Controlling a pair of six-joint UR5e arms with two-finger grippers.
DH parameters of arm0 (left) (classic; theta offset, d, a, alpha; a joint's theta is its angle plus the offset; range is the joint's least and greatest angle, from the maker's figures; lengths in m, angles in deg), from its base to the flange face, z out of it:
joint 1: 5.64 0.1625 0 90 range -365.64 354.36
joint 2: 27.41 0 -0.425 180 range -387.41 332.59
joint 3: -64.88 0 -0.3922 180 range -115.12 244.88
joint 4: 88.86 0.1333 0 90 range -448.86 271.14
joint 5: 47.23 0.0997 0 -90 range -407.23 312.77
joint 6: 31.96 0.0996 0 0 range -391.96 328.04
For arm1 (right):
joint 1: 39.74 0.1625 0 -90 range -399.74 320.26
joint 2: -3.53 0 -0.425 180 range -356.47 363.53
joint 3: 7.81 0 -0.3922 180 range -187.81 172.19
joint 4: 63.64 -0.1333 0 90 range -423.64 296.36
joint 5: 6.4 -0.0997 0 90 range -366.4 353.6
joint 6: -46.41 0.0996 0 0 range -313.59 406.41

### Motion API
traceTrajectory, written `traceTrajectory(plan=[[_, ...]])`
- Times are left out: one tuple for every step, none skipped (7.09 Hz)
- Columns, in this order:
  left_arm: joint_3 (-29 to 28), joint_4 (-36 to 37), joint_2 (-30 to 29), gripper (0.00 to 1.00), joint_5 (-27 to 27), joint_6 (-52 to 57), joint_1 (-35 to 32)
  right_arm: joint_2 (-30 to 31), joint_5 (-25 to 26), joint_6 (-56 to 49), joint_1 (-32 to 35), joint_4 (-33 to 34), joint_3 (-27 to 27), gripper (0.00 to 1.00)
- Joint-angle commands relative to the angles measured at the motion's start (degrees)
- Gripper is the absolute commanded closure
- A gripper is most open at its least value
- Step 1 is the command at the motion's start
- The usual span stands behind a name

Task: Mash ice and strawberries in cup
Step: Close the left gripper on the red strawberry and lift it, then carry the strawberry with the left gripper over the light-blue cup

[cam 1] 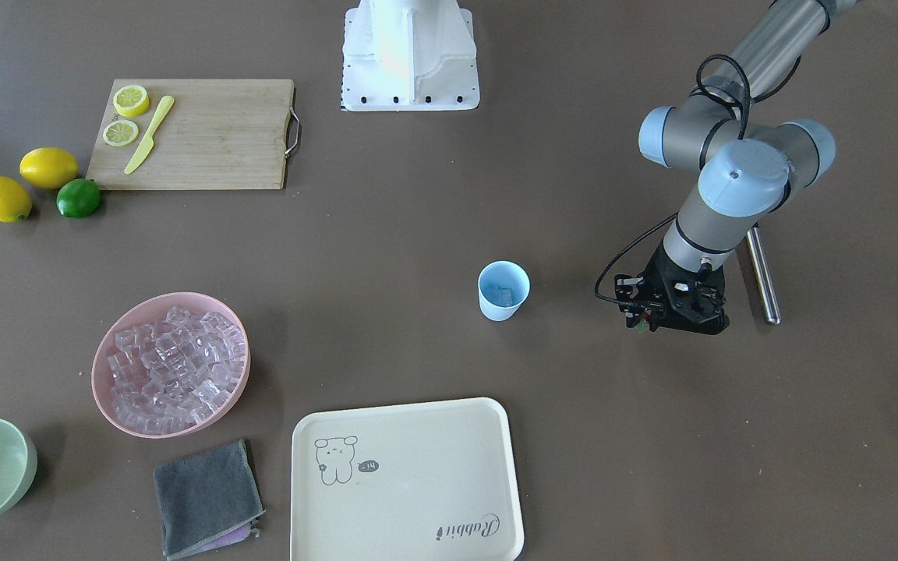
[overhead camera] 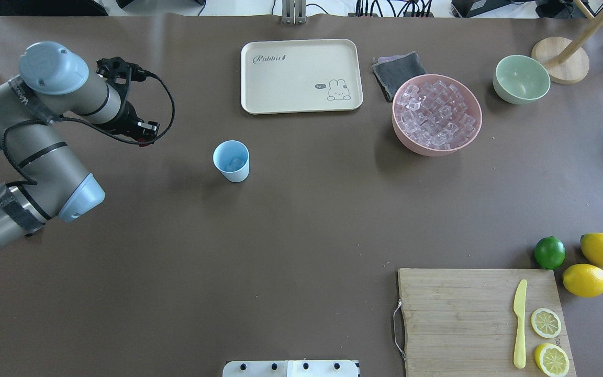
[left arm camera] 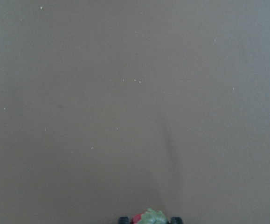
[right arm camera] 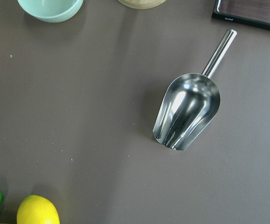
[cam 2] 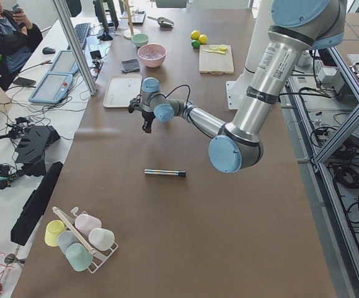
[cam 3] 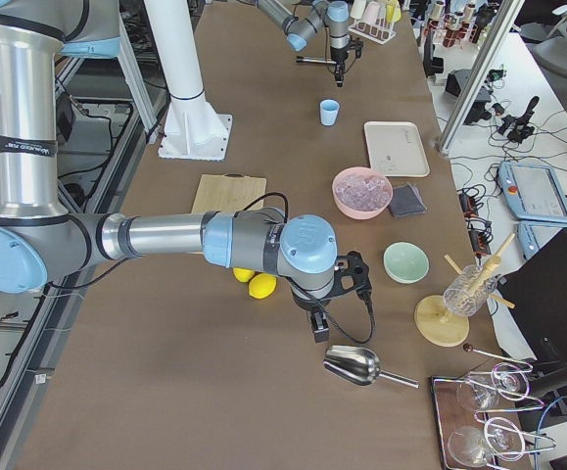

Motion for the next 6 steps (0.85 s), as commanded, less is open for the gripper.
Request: traceTrajectory(plan=[[0.8,6.7,-7.7,0.69,-2.5,-1.0,-2.0,0.3,0.0,0.0,0.0,-0.1,0.2,0.01],[1.3,6.0,-10.4,0.69,-2.9,-6.0,-2.0,0.5,0.0,0.2,0.0,-0.1,0.4,0.01],[3.3,5.9,-11.7,0.69,-4.4,-12.8,-1.4,0.4,0.0,0.2,0.0,-0.1,0.4,0.01],[4.6,5.6,-11.6,0.69,-4.0,-13.6,1.6,0.2,0.0,0.2,0.0,-0.1,0.3,0.01],[4.7,5.4,-11.2,0.69,-3.0,-13.7,3.6,0.1,0.0,0.2,0.0,-0.1,0.2,0.01],[4.5,3.9,-11.2,0.69,-0.8,-16.2,5.9,0.0,0.0,0.2,0.0,0.0,0.1,0.01]])
